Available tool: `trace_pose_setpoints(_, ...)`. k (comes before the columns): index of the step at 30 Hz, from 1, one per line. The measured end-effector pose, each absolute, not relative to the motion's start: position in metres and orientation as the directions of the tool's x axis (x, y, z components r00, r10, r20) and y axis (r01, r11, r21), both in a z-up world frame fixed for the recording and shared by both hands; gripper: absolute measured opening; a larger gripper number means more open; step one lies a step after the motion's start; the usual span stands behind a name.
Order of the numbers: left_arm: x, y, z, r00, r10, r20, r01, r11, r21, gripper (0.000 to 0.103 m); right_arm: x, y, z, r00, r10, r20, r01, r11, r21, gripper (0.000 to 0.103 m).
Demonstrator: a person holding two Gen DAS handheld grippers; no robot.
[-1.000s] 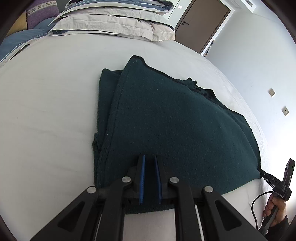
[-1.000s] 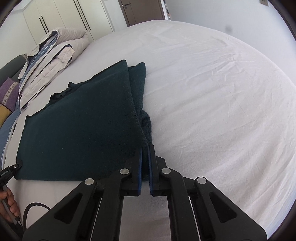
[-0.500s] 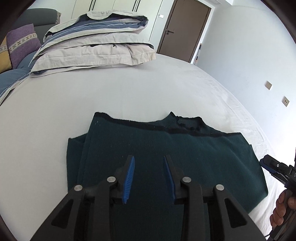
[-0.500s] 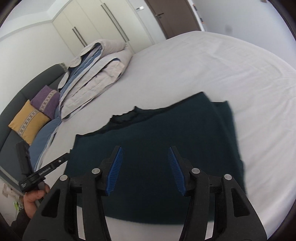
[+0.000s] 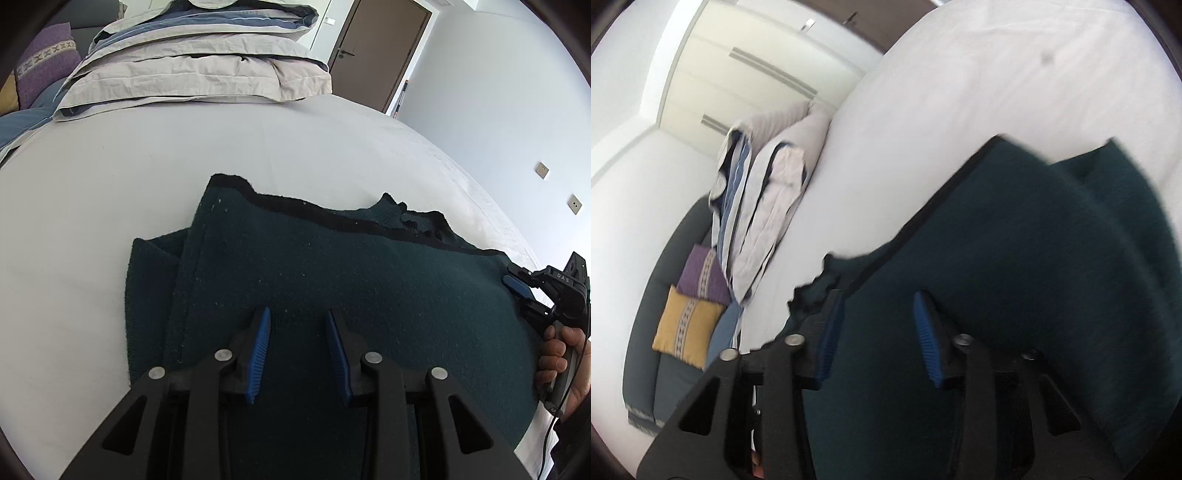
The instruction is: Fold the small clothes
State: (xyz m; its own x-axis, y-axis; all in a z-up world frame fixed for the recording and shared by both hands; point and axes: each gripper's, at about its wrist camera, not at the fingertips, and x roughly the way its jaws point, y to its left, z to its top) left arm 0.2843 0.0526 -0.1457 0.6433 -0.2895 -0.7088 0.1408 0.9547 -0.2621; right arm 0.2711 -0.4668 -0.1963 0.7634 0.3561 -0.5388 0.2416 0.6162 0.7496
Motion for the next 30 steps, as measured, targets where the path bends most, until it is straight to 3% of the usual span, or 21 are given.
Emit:
trace_pose_setpoints(2, 0.284, 0.051, -0.146, 0.647, -0.279, -0.710, 0.143, 0.959, -0.246, 0.035, 0.260, -0.491, -0.194, 0.798, 0.296, -0.525, 0.273, 0.599, 0.753, 0.015)
trace_pose_setpoints(6, 0.284, 0.052, -0.146, 0.648, -0.277, -0.710, 0.141, 0.959, -0.245, 0.035, 0.238, -0.496, -0.172, 0.781, 0.176, -0.600, 0.358, 0.662, 0.659, 0.022)
trace_pose_setpoints(10, 0.282, 0.047, -0.145, 0.655, -0.245, -0.715, 0.139, 0.969, -0.204, 0.035, 0.222, -0.430, -0.151, 0.737, 0.381, -0.558, 0.171, 0.693, 0.700, 0.023)
trace_pose_setpoints(15, 0.281, 0.046, -0.145, 0.656, -0.235, -0.717, 0.138, 0.972, -0.193, 0.035, 0.222, -0.298, -0.155, 0.521, 0.616, -0.591, -0.080, 0.724, 0.685, 0.023)
trace_pose_setpoints(19, 0.280, 0.047, -0.145, 0.657, -0.233, -0.717, 0.140, 0.972, -0.188, 0.035, 0.223, -0.249, -0.186, 0.431, 0.633, -0.643, -0.101, 0.742, 0.663, 0.027)
trace_pose_setpoints(24, 0.279, 0.047, -0.146, 0.658, -0.240, -0.714, 0.141, 0.971, -0.195, 0.035, 0.208, -0.288, -0.196, 0.505, 0.655, -0.562, -0.051, 0.672, 0.739, 0.027)
trace_pose_setpoints(30, 0.279, 0.048, -0.146, 0.659, -0.244, -0.711, 0.142, 0.969, -0.201, 0.035, 0.178, -0.393, -0.201, 0.695, 0.520, -0.497, 0.128, 0.590, 0.797, 0.027)
